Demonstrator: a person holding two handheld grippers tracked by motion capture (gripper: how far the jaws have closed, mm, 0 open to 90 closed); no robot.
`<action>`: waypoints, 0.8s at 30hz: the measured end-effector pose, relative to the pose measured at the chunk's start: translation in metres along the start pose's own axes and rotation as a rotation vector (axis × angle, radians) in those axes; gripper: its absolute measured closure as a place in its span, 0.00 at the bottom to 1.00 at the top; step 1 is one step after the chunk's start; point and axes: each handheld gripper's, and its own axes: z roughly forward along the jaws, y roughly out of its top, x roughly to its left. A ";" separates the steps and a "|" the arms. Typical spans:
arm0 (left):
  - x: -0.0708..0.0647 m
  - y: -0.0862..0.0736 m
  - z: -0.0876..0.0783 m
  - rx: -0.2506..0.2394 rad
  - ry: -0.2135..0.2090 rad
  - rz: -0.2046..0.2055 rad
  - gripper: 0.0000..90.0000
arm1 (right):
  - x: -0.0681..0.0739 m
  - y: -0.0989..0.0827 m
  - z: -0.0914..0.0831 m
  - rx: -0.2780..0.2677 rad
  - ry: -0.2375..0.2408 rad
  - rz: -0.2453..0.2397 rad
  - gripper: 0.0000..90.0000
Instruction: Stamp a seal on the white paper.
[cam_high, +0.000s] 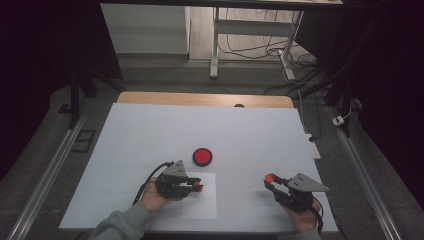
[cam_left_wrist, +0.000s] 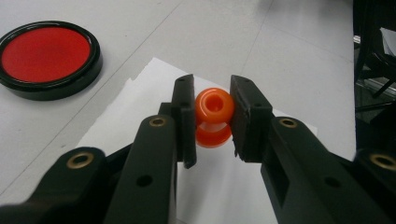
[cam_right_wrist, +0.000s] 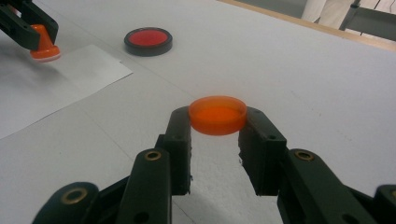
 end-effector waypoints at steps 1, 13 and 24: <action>0.000 0.000 0.000 0.001 0.001 -0.001 0.80 | 0.000 0.000 0.000 -0.002 0.004 0.001 0.71; -0.001 -0.004 0.006 0.021 0.009 0.005 0.80 | 0.000 0.000 0.000 -0.001 0.004 0.000 0.71; -0.002 -0.006 0.012 0.027 0.020 0.010 0.80 | 0.001 0.000 0.001 0.000 0.006 0.000 0.71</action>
